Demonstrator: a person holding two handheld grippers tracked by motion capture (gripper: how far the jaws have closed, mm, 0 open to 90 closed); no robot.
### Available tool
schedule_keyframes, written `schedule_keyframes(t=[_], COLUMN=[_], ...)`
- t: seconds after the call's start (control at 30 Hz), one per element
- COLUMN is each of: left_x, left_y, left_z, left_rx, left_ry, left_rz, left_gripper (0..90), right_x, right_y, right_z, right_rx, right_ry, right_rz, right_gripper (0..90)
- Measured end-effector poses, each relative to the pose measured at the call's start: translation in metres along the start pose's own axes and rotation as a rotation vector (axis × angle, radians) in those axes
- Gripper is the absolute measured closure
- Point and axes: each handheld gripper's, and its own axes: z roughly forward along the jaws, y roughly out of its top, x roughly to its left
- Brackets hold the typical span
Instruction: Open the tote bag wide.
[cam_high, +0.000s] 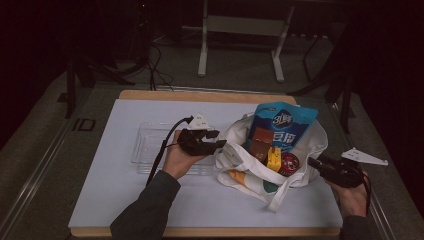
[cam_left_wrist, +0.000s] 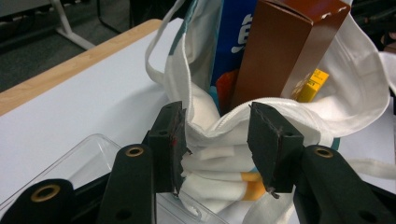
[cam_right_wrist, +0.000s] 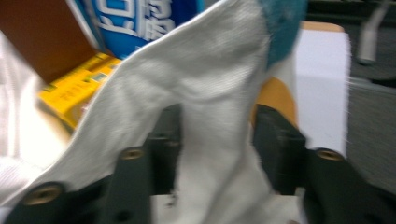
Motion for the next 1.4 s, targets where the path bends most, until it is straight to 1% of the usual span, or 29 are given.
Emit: schedule_keyframes(t=[0.03, 0.1, 0.13, 0.2, 0.3, 0.37, 0.47, 0.53, 0.57, 0.63, 0.7, 0.73, 0.8, 0.97, 1.07, 1.17, 1.27, 1.3, 1.4], left_x=[0.000, -0.001, -0.002, -0.003, -0.005, -0.006, -0.006, -0.005, -0.004, -0.003, -0.002, -0.002, -0.002, -0.002, -0.001, 0.000, -0.001, 0.000, 0.001], left_y=[0.001, 0.004, 0.005, 0.007, 0.007, 0.007, 0.005, 0.003, 0.003, 0.002, 0.001, 0.001, -0.001, -0.006, -0.009, -0.012, -0.013, -0.013, -0.013], left_z=[0.001, 0.003, 0.004, 0.007, 0.012, 0.016, 0.023, 0.027, 0.029, 0.033, 0.036, 0.038, 0.042, 0.058, 0.066, 0.069, 0.067, 0.066, 0.062], left_rx=[0.003, 0.007, 0.008, 0.019, 0.039, 0.058, 0.085, 0.103, 0.108, 0.117, 0.129, 0.138, 0.146, 0.213, 0.234, 0.246, 0.236, 0.232, 0.225], left_ry=[0.002, 0.006, 0.010, 0.017, 0.027, 0.038, 0.048, 0.051, 0.052, 0.056, 0.065, 0.072, 0.084, 0.127, 0.140, 0.142, 0.138, 0.134, 0.124], left_rz=[0.004, 0.006, 0.007, 0.013, 0.017, 0.026, 0.022, 0.019, 0.012, 0.005, 0.007, 0.009, 0.005, 0.009, 0.010, 0.004, 0.005, 0.003, -0.004], left_gripper=[57.2, 59.1, 59.7, 62.3, 68.1, 70.9, 73.7, 74.2, 74.3, 74.7, 75.0, 75.3, 76.1, 77.7, 78.3, 78.5, 78.4, 78.2, 77.6], right_x=[0.000, 0.000, 0.001, 0.003, 0.005, 0.007, 0.009, 0.007, 0.006, 0.004, 0.001, 0.001, 0.001, 0.000, 0.000, 0.000, 0.002, 0.002, 0.001], right_y=[0.000, -0.002, -0.003, -0.004, -0.008, -0.010, -0.017, -0.023, -0.027, -0.034, -0.039, -0.040, -0.040, -0.041, -0.042, -0.043, -0.042, -0.041, -0.038], right_z=[0.001, 0.003, 0.003, 0.005, 0.008, 0.011, 0.019, 0.026, 0.029, 0.035, 0.038, 0.039, 0.040, 0.044, 0.045, 0.045, 0.042, 0.040, 0.031], right_rx=[0.005, 0.008, 0.011, 0.016, 0.044, 0.075, 0.139, 0.179, 0.196, 0.212, 0.216, 0.217, 0.222, 0.233, 0.235, 0.233, 0.224, 0.214, 0.185], right_ry=[-0.007, -0.006, -0.016, -0.026, -0.037, -0.050, -0.083, -0.114, -0.117, -0.119, -0.113, -0.112, -0.117, -0.129, -0.133, -0.134, -0.136, -0.135, -0.131], right_rz=[0.003, 0.006, 0.001, -0.001, -0.009, -0.018, -0.040, -0.046, -0.033, -0.011, 0.020, 0.024, 0.028, 0.032, 0.040, 0.047, 0.048, 0.053, 0.065], right_gripper=[69.4, 84.6, 87.2, 89.0, 89.6, 89.7, 89.8, 89.9, 89.9, 90.0, 90.0, 90.0, 90.0, 90.0, 90.0, 90.0, 89.1, 87.7, 77.5])
